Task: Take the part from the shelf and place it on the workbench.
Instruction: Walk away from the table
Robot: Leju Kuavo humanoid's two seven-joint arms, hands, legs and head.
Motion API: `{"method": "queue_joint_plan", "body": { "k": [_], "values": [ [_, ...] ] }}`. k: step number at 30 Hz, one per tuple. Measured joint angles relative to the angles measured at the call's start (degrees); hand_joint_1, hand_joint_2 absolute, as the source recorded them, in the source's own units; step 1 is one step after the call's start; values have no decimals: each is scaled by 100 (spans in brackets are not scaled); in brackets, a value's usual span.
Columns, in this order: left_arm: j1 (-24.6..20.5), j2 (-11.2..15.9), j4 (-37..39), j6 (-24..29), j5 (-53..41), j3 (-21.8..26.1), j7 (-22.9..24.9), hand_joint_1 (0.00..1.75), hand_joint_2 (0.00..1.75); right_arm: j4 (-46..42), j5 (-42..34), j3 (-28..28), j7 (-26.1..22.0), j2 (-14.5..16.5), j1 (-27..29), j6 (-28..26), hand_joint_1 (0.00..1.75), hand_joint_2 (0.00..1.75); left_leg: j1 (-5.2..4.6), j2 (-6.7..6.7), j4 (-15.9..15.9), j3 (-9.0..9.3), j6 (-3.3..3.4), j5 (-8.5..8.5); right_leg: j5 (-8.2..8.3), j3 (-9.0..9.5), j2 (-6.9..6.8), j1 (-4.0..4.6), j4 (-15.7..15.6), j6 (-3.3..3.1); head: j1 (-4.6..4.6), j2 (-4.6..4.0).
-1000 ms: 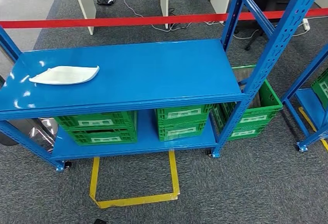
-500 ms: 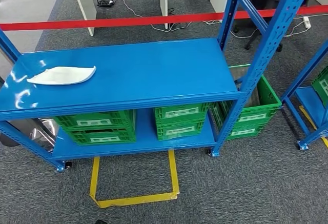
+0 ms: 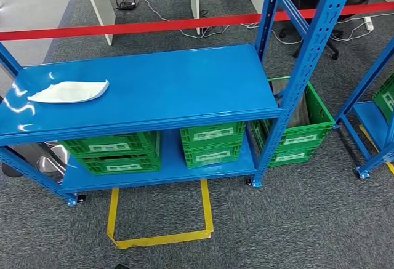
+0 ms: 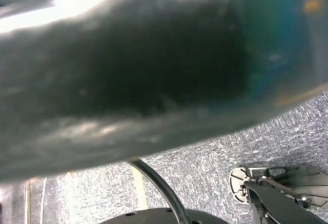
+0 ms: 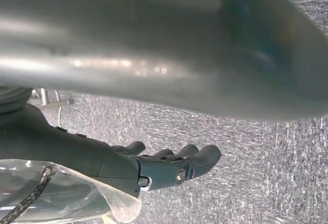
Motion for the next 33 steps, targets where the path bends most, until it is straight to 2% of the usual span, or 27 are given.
{"method": "queue_joint_plan", "body": {
  "k": [2,3,18,19,22,23,25,26,27,28,29,30,31,32,33],
  "values": [
    [0,-3,0,0,-4,1,-4,0,0,0,0,0,0,0,-1,2,0,0,10,0,-8,1,-98,-1,0,-7,0,2,2,-1,1,-1],
    [0,-4,0,0,-6,1,-4,0,0,1,0,0,0,0,-1,3,0,0,10,0,-8,-2,-110,-2,0,-7,0,1,2,0,1,-1],
    [-2,-4,0,2,-13,5,-35,0,0,-1,7,0,-1,0,-2,-2,0,0,-19,0,39,-43,-97,-22,16,-20,-2,-29,-9,28,2,-1],
    [-3,0,0,2,-14,5,-37,0,0,0,7,1,-2,5,-2,-1,0,0,-31,0,50,-47,-84,-26,30,-15,-6,-43,-28,55,2,-1],
    [-12,-8,0,5,-18,8,-43,0,0,-6,8,15,-1,17,1,1,0,0,-26,27,-201,71,72,99,43,17,-19,-63,-101,151,-15,-1],
    [-19,-18,0,7,-19,9,-45,0,0,-9,8,26,1,16,1,1,0,0,-3,41,-348,137,125,174,-50,-35,-20,-54,14,159,-6,-1],
    [-25,-26,0,6,-19,16,-48,0,0,-12,8,47,2,13,-2,3,0,0,31,59,-495,197,144,257,-379,-311,-24,-60,597,188,33,-1],
    [-23,-29,0,5,-19,22,-48,0,0,-13,8,54,2,13,-2,8,0,0,43,59,-494,185,133,263,-530,-484,-25,-84,947,217,37,-1],
    [-19,-33,0,4,-19,28,-48,0,0,-13,7,57,2,13,2,13,0,0,59,59,-475,171,107,255,-594,-601,-28,-114,1183,253,36,-1],
    [-13,-40,0,2,-19,34,-48,0,0,-14,7,57,2,13,9,17,0,0,83,57,-440,156,71,237,-552,-625,-34,-148,1227,299,34,-1],
    [-10,-44,0,0,-19,39,-48,0,0,-16,7,57,2,13,14,21,0,0,120,53,-383,135,20,209,-409,-541,-41,-186,1055,355,36,-1],
    [-7,-46,0,-2,-19,43,-48,0,0,-20,7,57,2,12,14,21,0,0,166,50,-292,103,-47,165,-228,-370,-49,-231,714,422,38,-1],
    [-9,-40,-1,-3,-19,46,-48,0,0,-21,7,57,2,18,9,21,0,0,193,44,-179,53,-128,106,-121,-221,-34,-251,419,480,45,-1],
    [-13,-34,-2,-4,-19,50,-48,0,0,-24,7,58,1,29,4,21,0,0,215,37,-51,0,-201,40,-68,-109,-15,-262,208,468,53,-1],
    [-17,-27,-3,-2,-19,53,-48,0,0,-25,9,58,1,39,1,21,0,0,220,31,48,-42,-258,-10,-86,-71,4,-261,132,419,50,-1]
  ]
}}
